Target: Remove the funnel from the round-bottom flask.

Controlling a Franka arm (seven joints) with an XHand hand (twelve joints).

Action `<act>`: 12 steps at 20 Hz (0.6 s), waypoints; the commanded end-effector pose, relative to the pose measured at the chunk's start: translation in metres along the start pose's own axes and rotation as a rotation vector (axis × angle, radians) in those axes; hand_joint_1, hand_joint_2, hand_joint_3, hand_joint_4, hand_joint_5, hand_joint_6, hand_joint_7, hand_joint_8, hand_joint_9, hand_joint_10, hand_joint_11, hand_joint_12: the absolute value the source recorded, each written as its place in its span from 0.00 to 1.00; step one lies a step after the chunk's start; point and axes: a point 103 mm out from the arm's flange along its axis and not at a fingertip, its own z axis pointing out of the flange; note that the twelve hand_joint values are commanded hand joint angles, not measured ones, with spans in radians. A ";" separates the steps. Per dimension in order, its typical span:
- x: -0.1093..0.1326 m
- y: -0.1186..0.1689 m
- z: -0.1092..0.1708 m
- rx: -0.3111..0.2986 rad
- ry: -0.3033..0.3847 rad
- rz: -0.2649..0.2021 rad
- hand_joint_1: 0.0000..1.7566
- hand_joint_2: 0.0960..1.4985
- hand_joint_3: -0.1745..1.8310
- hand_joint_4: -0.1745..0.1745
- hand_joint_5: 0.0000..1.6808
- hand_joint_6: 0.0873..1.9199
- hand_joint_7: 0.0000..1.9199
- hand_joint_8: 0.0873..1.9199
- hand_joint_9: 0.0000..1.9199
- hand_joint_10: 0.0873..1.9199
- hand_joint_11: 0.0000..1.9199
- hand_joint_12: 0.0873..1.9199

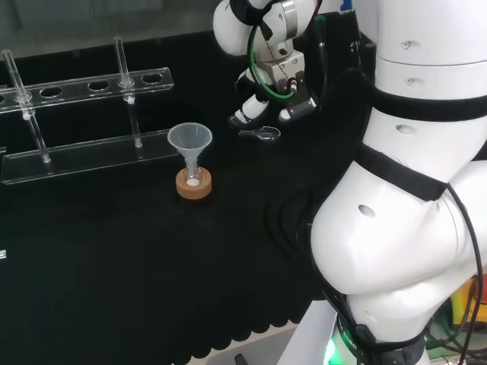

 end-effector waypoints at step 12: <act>0.003 -0.012 -0.043 0.009 -0.003 0.034 0.26 0.38 0.18 0.48 0.28 0.00 0.42 0.00 0.43 0.00 0.00 0.68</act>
